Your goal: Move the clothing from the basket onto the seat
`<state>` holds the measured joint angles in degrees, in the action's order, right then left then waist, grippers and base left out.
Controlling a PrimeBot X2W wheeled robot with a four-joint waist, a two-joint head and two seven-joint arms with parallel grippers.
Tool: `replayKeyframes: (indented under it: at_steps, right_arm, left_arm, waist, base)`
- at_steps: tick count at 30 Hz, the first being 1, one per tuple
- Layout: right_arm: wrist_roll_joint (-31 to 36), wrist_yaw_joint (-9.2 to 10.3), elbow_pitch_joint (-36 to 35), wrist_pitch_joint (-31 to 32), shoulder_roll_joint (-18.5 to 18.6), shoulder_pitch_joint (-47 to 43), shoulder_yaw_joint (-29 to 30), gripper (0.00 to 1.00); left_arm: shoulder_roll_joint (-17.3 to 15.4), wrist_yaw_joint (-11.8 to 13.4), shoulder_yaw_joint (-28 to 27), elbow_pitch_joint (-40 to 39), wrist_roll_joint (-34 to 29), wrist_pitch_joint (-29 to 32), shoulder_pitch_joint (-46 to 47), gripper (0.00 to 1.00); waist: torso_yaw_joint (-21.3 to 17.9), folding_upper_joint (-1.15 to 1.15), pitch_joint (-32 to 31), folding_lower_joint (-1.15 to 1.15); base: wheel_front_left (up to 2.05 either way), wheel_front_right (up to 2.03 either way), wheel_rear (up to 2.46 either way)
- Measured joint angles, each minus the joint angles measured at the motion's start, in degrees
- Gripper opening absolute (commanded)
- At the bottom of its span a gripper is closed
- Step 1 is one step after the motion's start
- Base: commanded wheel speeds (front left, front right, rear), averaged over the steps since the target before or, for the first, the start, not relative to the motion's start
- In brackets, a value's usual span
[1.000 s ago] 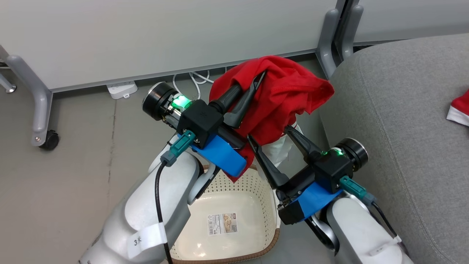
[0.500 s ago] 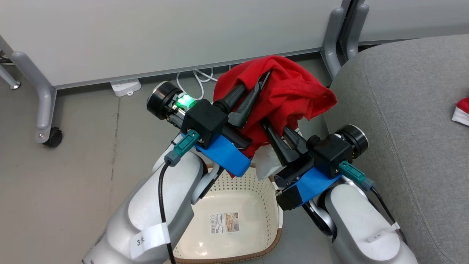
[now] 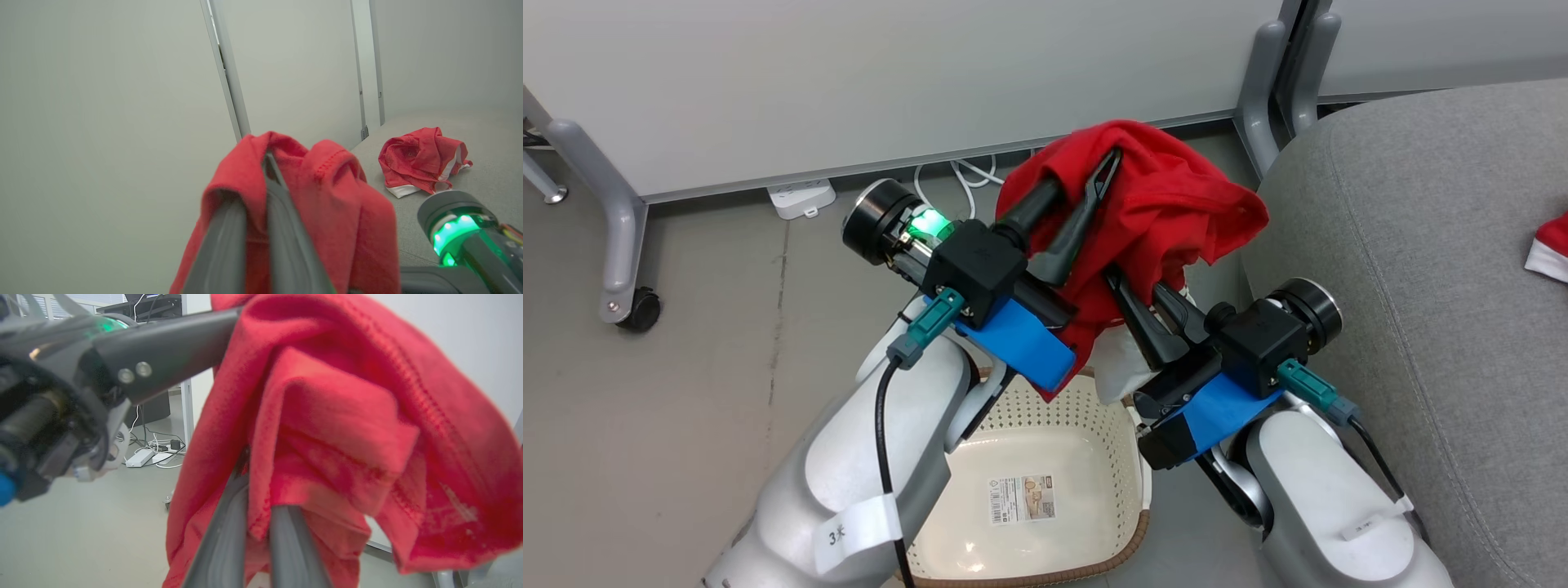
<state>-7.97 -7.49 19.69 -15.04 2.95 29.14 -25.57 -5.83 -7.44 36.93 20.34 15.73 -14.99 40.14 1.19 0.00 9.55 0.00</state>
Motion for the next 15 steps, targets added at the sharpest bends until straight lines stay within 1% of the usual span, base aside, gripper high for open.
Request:
replayKeyframes:
  at_steps: [15]
  right_arm:
    - [0.3,0.00,-0.6,0.0,0.0,-0.1,1.2,0.00]
  left_arm:
    - [0.0,0.0,-0.8,0.6,-1.3,0.0,-0.4,1.00]
  waist:
    - [-0.8,0.00,0.6,0.00]
  base:
    - [0.00,0.00,0.00]
